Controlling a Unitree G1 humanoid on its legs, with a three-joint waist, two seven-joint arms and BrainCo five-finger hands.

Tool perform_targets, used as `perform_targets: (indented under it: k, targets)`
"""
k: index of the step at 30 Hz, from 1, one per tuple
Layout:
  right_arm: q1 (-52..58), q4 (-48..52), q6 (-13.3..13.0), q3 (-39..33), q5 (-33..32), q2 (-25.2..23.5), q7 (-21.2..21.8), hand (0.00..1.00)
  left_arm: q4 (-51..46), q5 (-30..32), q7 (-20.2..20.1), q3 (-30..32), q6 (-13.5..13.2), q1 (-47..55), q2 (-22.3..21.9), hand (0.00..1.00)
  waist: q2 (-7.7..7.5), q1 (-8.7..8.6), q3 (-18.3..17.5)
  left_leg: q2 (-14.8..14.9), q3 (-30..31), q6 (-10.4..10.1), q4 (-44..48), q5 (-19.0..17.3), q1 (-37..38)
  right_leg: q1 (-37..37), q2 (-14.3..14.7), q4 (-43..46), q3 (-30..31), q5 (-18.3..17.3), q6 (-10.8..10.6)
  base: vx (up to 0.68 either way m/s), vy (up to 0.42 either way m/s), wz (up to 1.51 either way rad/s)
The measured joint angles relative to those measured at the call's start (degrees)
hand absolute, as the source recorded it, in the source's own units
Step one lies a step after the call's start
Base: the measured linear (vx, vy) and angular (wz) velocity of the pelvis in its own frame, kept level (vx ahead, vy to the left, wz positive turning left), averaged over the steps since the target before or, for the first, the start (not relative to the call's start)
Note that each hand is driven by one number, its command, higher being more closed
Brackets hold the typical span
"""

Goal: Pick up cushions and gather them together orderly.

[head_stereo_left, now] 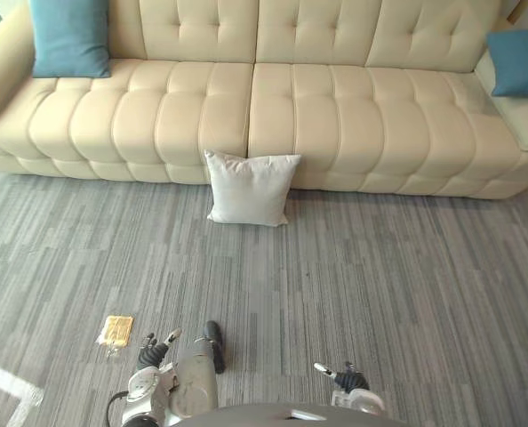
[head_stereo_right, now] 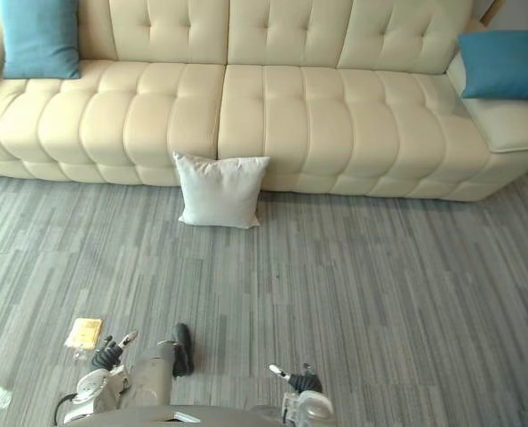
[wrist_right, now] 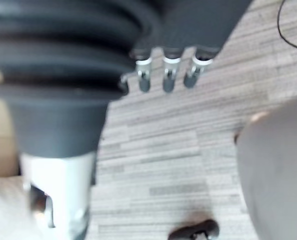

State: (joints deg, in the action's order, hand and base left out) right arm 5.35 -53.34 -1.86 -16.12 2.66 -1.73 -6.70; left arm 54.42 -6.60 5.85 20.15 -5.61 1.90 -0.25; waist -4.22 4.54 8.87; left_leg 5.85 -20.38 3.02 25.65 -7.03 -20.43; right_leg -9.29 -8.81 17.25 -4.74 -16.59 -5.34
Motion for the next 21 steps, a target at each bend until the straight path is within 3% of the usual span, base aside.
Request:
perform_targets:
  k: [1, 3, 6, 7, 9, 10, 13, 14, 16, 17, 18, 20, 21]
  targets:
    - [0.0, -0.1, 0.1, -0.3, 0.0, -0.1, 0.0, 0.00, 0.5, 0.0, 0.0, 0.0, 0.0, -0.1, 0.1, 0.00, -0.19, 0.03, -0.1, -0.8, -0.3, 0.5, 0.1, -1.2, 1.4, 1.5, -0.9, 4.4, 1.1, 0.6, -0.2, 0.43, 0.336, -0.17]
    - [-0.1, 0.3, 0.3, -0.1, 0.0, 0.2, 0.1, 0.00, 1.9, 0.3, 0.0, -1.8, 0.6, 0.2, 1.0, 0.00, 0.25, -1.61, -0.5, -2.4, -0.4, 0.8, -1.3, -4.1, 6.4, 8.0, -2.6, 22.9, 3.3, 4.5, -1.3, 0.38, 0.282, 0.01]
    - [-0.4, 0.7, 0.2, 0.3, 0.0, 0.3, 0.1, 0.00, 2.4, 1.2, 0.0, -3.5, 0.7, 0.5, 1.5, 0.00, 0.36, -2.43, -0.7, -3.5, -0.7, -0.1, -7.0, -5.3, 14.3, 17.5, -3.2, 37.7, -0.1, 4.0, -0.3, 0.35, 0.160, -0.04]
    - [-0.5, 0.7, -0.1, 0.3, -0.1, 0.3, 0.1, 0.00, 2.5, 1.2, 0.0, -3.5, 0.7, 0.6, 1.5, 0.00, 0.37, -2.49, -0.7, -3.5, -0.7, 0.2, -7.8, -5.1, 15.8, 18.7, -2.9, 38.4, -0.9, 3.4, 0.2, 0.37, 0.082, -0.07]
    - [-0.8, 0.8, -0.7, 0.2, -0.1, 0.3, 0.2, 0.00, 2.5, 1.3, 0.0, -3.5, 0.8, 0.8, 1.4, 0.00, 0.41, -3.10, -0.7, -3.4, -0.7, -0.2, -10.1, -5.6, 19.4, 22.1, -1.8, 37.1, -3.5, 1.5, 0.9, 0.30, -0.007, 0.03]
    - [-1.5, 0.7, -0.7, 0.2, 0.0, 0.4, 0.2, 0.00, 2.5, 1.4, 0.0, -3.5, 0.7, 0.5, 1.0, 0.00, 0.60, -4.02, -0.7, -3.0, -0.7, -0.9, -12.1, -6.2, 22.7, 24.9, 0.7, 27.8, -6.3, 0.1, 1.8, 0.29, -0.067, 0.10]
    - [-2.3, 0.8, -0.7, 0.2, 0.0, 0.9, 0.3, 0.00, 2.6, 2.3, 0.0, -3.5, 0.8, 0.1, 0.2, 0.00, 1.61, -4.39, -0.2, -1.9, -0.7, -2.1, -13.0, -7.7, 25.4, 27.6, 4.0, 15.4, -8.6, 1.5, 3.3, 0.32, -0.100, 0.02]
    - [-2.8, 0.9, -0.7, 0.1, -0.1, 1.2, 0.3, 0.00, 2.6, 2.4, 0.0, -3.7, 0.8, -0.3, -0.6, 0.00, 2.46, -4.67, 0.3, -1.0, -0.5, -2.8, -13.0, -8.7, 26.7, 28.6, 5.8, 8.8, -8.7, 4.4, 3.8, 0.45, -0.167, 0.08]
    - [-3.4, 1.1, -0.7, -0.1, -0.1, 1.4, 0.4, 0.00, 3.0, 3.0, -0.1, -4.6, 0.8, -1.1, -1.6, 0.00, 2.92, -5.25, 0.7, -0.8, 0.7, -4.6, -13.7, -10.4, 29.0, 29.4, 6.8, -0.7, -7.3, 10.5, 4.1, 0.47, -0.212, 0.34]
    - [-3.3, 1.4, -0.7, -0.4, -0.1, 1.3, 0.4, 0.00, 3.3, 4.0, -0.2, -4.6, 0.8, -1.4, -2.1, 0.00, 3.14, -5.50, 0.8, -0.8, 2.6, -6.0, -13.9, -12.4, 31.2, 28.8, 6.9, -1.4, -5.5, 15.4, 4.7, 0.37, -0.201, 0.55]
    - [-3.3, 1.9, -0.7, -0.6, -0.1, 1.4, 0.5, 0.00, 3.8, 4.6, -0.3, -4.6, 0.7, -1.6, -2.3, 0.00, 3.59, -5.58, 0.7, -0.4, 3.9, -6.0, -14.2, -13.2, 32.2, 29.0, 7.1, 1.0, -5.5, 17.0, 5.4, 0.48, -0.277, 0.74]
    - [-3.5, 3.0, -0.8, -0.9, -0.1, 2.4, 0.5, 0.00, 4.7, 5.4, -0.6, -5.6, 0.7, -2.0, -4.1, 0.00, 5.95, -5.99, 0.6, 1.1, 8.2, -6.0, -12.9, -13.5, 33.9, 29.9, 7.3, 9.2, -7.7, 10.8, 7.8, 0.49, -0.267, 0.70]
    - [-3.8, 3.0, -0.8, -0.9, -0.1, 2.6, 0.5, 0.00, 4.8, 5.9, -1.3, -6.2, 0.7, -1.9, -4.2, 0.00, 6.68, -6.13, 1.0, 2.4, 10.4, -6.4, -7.9, -13.2, 32.1, 29.1, 7.3, 10.5, -9.0, 9.0, 8.2, 0.58, -0.328, 0.59]
